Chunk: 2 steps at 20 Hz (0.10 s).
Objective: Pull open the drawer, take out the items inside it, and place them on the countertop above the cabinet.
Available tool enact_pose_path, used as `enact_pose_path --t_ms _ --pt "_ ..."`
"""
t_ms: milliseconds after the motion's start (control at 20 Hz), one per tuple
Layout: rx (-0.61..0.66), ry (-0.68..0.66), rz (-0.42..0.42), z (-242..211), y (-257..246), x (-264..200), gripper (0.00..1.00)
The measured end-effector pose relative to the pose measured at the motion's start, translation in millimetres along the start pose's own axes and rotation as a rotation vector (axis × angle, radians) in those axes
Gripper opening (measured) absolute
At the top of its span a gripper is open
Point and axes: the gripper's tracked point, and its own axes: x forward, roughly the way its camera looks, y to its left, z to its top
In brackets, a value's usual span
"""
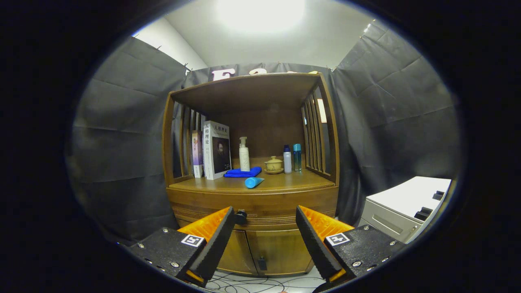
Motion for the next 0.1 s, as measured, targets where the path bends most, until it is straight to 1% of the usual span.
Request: enact_pose_path --t_ms 100 --pt "0.002 0.008 0.005 -2.0 1.7 -0.6 0.93"
